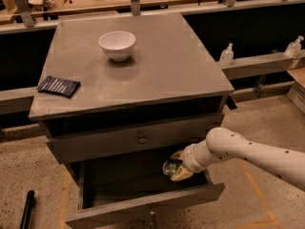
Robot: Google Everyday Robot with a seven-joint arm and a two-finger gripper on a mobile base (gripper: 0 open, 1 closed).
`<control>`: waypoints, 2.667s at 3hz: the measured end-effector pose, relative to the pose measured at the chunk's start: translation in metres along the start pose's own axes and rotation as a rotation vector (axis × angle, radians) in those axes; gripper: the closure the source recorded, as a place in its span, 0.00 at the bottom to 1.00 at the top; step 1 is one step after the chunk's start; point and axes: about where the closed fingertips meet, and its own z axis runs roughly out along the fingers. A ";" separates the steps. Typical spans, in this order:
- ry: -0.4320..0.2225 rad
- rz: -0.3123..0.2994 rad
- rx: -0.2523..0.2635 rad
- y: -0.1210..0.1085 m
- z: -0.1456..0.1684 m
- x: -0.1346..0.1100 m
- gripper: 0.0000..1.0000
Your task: Place green can into middle drawer
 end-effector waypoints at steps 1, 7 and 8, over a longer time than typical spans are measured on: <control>-0.003 0.009 -0.003 -0.003 0.008 0.003 0.28; -0.378 0.314 0.191 0.030 -0.118 0.129 0.55; -0.420 0.367 0.311 0.042 -0.168 0.157 0.48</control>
Offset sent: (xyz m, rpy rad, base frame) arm 0.0142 0.0031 -0.0162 0.0012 0.0208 -0.0227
